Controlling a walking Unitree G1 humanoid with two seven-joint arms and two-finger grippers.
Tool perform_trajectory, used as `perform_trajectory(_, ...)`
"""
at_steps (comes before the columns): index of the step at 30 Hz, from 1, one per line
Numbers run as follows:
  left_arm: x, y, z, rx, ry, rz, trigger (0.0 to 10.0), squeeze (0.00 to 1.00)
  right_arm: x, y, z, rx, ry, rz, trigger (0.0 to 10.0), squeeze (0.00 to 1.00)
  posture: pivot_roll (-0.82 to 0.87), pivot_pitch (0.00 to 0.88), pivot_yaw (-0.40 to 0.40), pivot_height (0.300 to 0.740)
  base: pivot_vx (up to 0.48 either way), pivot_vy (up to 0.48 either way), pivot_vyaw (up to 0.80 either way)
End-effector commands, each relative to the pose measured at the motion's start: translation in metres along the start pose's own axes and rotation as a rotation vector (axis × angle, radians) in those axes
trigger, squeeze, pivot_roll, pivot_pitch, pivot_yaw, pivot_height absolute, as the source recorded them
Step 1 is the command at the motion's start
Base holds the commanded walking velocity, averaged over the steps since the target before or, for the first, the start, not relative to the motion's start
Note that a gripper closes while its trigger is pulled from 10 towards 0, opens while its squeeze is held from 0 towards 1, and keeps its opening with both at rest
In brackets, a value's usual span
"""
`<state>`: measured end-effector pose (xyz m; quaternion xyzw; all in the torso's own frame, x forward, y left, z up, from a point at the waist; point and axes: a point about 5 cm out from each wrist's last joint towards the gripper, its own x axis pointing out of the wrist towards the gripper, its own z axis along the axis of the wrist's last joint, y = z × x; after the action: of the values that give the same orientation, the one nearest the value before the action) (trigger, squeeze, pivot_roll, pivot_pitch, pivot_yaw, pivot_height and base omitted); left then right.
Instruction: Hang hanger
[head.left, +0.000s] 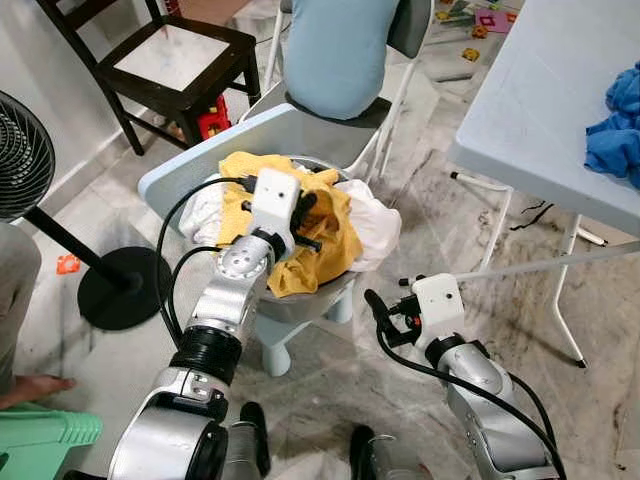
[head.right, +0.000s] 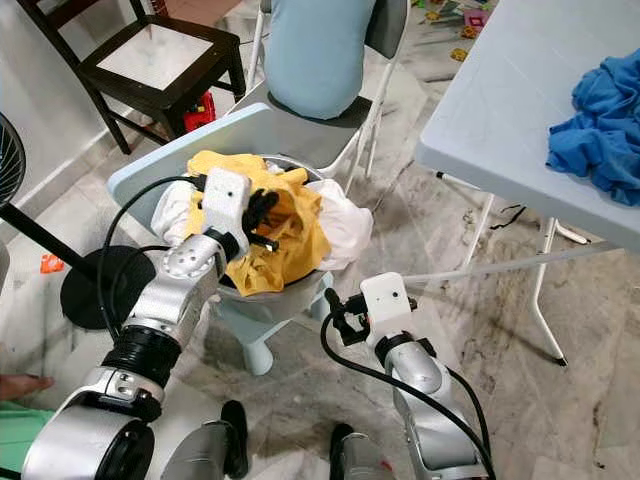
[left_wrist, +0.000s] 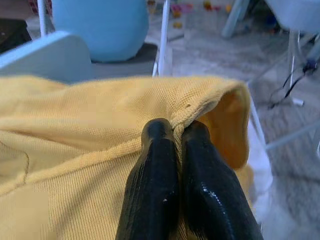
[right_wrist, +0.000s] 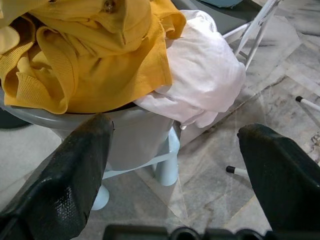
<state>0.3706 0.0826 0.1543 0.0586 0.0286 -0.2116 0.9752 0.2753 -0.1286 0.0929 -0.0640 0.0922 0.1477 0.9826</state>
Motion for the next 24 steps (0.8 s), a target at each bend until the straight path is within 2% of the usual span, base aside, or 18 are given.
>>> perform_trajectory(1, -0.005, -0.002, -0.016, 0.008, 0.068, -0.012, 10.0, 0.0, -0.002, 0.0, -0.005, 0.003, 0.024, -0.006, 10.0, 0.0, -0.06, 0.276, -0.023, 0.74, 0.0, 0.0, 0.0)
perform_trajectory(4, -0.008, -0.002, -0.02, 0.006, 0.08, -0.023, 10.0, 0.0, -0.003, 0.0, -0.006, 0.005, 0.029, -0.004, 10.0, 0.0, -0.05, 0.281, -0.023, 0.74, 0.0, 0.0, 0.0)
perform_trajectory(5, -0.011, 0.0, -0.024, 0.004, 0.103, -0.014, 10.0, 1.0, -0.003, 0.0, -0.006, 0.006, 0.031, -0.002, 10.0, 0.0, -0.05, 0.281, -0.024, 0.74, 0.0, 0.0, 0.0)
perform_trajectory(9, -0.014, 0.003, -0.027, 0.026, 0.118, -0.004, 10.0, 1.0, -0.002, 0.0, -0.006, 0.006, 0.034, 0.002, 10.0, 0.0, -0.04, 0.282, -0.027, 0.74, 0.0, 0.0, 0.0)
perform_trajectory(14, -0.015, 0.006, -0.018, 0.162, 0.083, 0.029, 10.0, 1.0, -0.002, -0.001, -0.007, 0.002, 0.039, 0.006, 10.0, 0.0, -0.04, 0.281, -0.033, 0.74, 0.0, 0.0, 0.0)
perform_trajectory(15, -0.015, 0.007, -0.016, 0.185, 0.075, 0.029, 10.0, 0.91, -0.002, -0.001, -0.007, 0.0, 0.039, 0.006, 10.0, 0.0, -0.05, 0.281, -0.034, 0.74, 0.0, 0.0, 0.0)
perform_trajectory(16, -0.014, 0.008, -0.014, 0.198, 0.072, 0.03, 10.0, 0.61, -0.002, -0.001, -0.007, -0.002, 0.039, 0.006, 10.0, 0.0, -0.05, 0.281, -0.034, 0.74, 0.0, 0.0, 0.0)
perform_trajectory(17, -0.014, 0.009, -0.014, 0.206, 0.071, 0.03, 10.0, 0.61, -0.002, -0.001, -0.006, -0.003, 0.039, 0.006, 10.0, 0.0, -0.05, 0.281, -0.034, 0.74, 0.0, 0.0, 0.0)
perform_trajectory(18, -0.013, 0.01, -0.012, 0.249, 0.062, 0.032, 10.0, 0.0, -0.002, -0.001, -0.006, -0.004, 0.039, 0.006, 10.0, 0.0, -0.05, 0.281, -0.034, 0.74, 0.0, 0.0, 0.0)
perform_trajectory(21, -0.013, 0.012, -0.006, 0.306, 0.047, 0.021, 10.0, 0.0, -0.002, -0.001, -0.006, -0.007, 0.039, 0.005, 10.0, 0.0, -0.05, 0.282, -0.033, 0.74, 0.0, 0.0, 0.0)
perform_trajectory(24, -0.013, 0.012, -0.001, 0.293, 0.042, 0.023, 10.0, 0.0, -0.002, -0.002, -0.006, -0.008, 0.039, 0.003, 10.0, 0.0, -0.05, 0.282, -0.033, 0.74, 0.0, 0.0, 0.0)
